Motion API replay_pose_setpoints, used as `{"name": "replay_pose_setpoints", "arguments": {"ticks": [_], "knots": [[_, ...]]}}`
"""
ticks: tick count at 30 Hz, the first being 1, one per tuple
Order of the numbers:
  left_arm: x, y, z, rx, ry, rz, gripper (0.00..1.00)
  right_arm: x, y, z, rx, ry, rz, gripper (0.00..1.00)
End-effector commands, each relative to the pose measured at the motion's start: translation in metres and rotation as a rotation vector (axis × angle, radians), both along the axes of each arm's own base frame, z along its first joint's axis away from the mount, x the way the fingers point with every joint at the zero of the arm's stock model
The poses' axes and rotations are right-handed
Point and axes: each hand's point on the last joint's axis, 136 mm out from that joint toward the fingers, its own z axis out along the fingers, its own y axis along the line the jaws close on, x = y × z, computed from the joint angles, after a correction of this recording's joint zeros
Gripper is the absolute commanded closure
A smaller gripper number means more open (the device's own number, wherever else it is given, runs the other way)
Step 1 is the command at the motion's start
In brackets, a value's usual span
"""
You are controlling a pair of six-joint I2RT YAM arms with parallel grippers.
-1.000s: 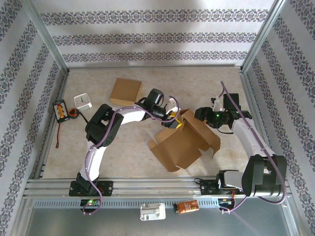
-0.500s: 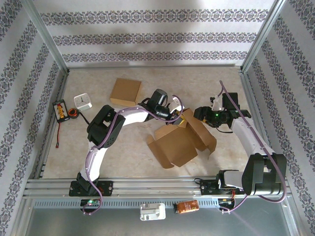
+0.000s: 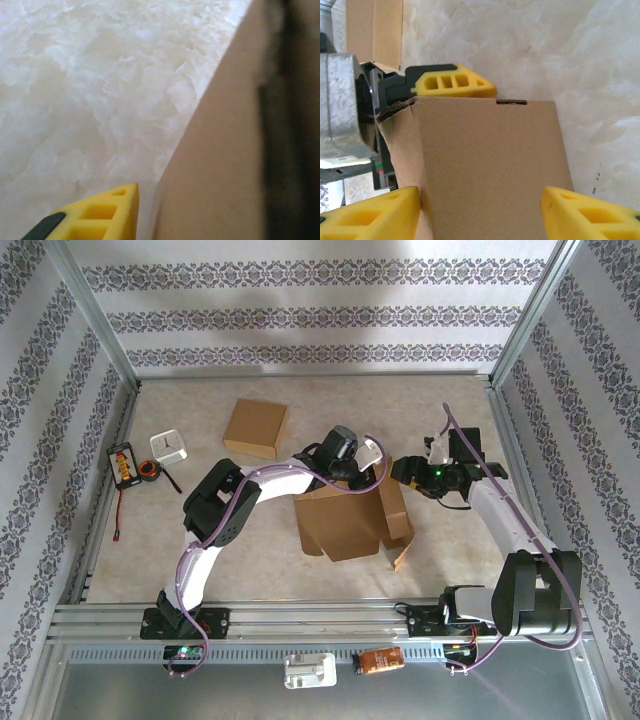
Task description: Fold the paper box
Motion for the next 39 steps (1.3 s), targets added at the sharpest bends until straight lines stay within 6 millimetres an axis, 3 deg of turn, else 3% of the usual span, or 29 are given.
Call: {"name": "replay_pose_setpoints", "arguments": {"ticks": [1, 5, 6, 10, 13, 15, 17, 21, 26, 29, 36, 39], "knots": [[0.005, -0.008, -0.007, -0.001, 0.018, 0.018, 0.76, -0.012, 0.000, -0.017, -0.016, 0.084, 0.007, 0.36], [0.009, -0.008, -0.014, 0.027, 0.013, 0.050, 1.00, -0.012, 0.001, -0.017, -0.014, 0.084, 0.003, 0.36], [0.010, -0.007, -0.015, 0.043, 0.003, 0.066, 1.00, -0.012, 0.000, -0.017, -0.014, 0.085, 0.002, 0.36], [0.022, 0.007, -0.019, 0.134, -0.043, 0.170, 1.00, -0.011, -0.001, -0.010, -0.014, 0.063, -0.017, 0.33], [0.033, 0.019, -0.020, 0.167, -0.075, 0.256, 0.81, -0.006, -0.002, -0.004, -0.015, 0.048, -0.032, 0.32], [0.040, 0.027, -0.017, 0.188, -0.104, 0.305, 0.83, -0.001, -0.005, 0.002, -0.026, 0.034, -0.057, 0.29], [0.048, 0.042, -0.010, 0.202, -0.143, 0.394, 1.00, 0.009, -0.014, 0.013, -0.043, 0.020, -0.125, 0.27], [0.056, 0.077, -0.002, 0.254, -0.193, 0.553, 1.00, 0.026, -0.023, 0.035, -0.021, 0.027, -0.241, 0.27], [0.053, 0.107, -0.011, 0.244, -0.096, 0.662, 0.98, 0.038, -0.029, 0.052, -0.003, 0.020, -0.333, 0.27], [0.053, 0.111, -0.016, 0.225, -0.070, 0.681, 0.81, 0.039, -0.032, 0.059, -0.018, 0.005, -0.353, 0.27], [0.050, 0.111, -0.003, 0.100, -0.042, 0.730, 0.89, 0.027, -0.027, 0.079, -0.023, -0.018, -0.380, 0.27], [0.043, 0.108, 0.003, 0.052, 0.013, 0.734, 0.80, 0.020, -0.025, 0.085, -0.020, -0.028, -0.392, 0.27]]}}
